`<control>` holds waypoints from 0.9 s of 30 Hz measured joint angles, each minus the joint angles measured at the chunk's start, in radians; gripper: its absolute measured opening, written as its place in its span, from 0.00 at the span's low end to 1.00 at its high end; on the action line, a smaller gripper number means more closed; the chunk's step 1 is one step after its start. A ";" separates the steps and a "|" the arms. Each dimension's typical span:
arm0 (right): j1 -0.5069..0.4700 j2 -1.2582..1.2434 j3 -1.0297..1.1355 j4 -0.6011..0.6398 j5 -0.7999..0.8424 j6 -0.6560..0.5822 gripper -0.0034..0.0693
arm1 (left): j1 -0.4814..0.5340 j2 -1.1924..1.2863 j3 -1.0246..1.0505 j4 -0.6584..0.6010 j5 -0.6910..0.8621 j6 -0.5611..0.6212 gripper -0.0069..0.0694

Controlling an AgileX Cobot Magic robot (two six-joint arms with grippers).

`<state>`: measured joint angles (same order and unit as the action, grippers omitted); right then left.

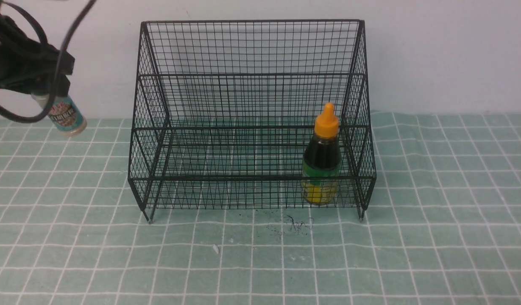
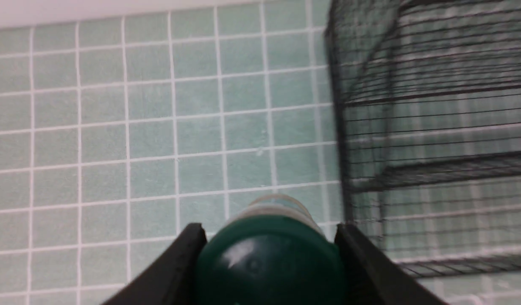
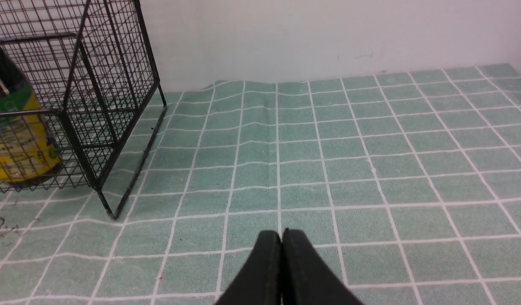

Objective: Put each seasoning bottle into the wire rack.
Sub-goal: Use the left arm to put the condiment bottle back on the shelf

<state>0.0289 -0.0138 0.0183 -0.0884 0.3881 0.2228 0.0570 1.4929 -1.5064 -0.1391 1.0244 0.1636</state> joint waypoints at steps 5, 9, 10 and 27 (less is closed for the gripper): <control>0.000 0.000 0.000 0.000 0.000 0.000 0.03 | -0.115 -0.055 -0.004 -0.040 0.038 0.000 0.53; 0.000 0.000 0.000 0.000 0.000 0.000 0.03 | -0.242 -0.005 -0.004 -0.032 0.035 0.000 0.53; 0.000 0.000 0.000 0.000 0.000 0.000 0.03 | -0.270 0.018 -0.004 -0.025 0.028 0.000 0.53; 0.000 0.000 0.000 0.000 0.000 0.000 0.03 | -0.364 0.332 -0.004 0.001 -0.138 0.000 0.53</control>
<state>0.0289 -0.0138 0.0183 -0.0884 0.3881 0.2228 -0.3069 1.8254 -1.5109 -0.1378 0.8859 0.1636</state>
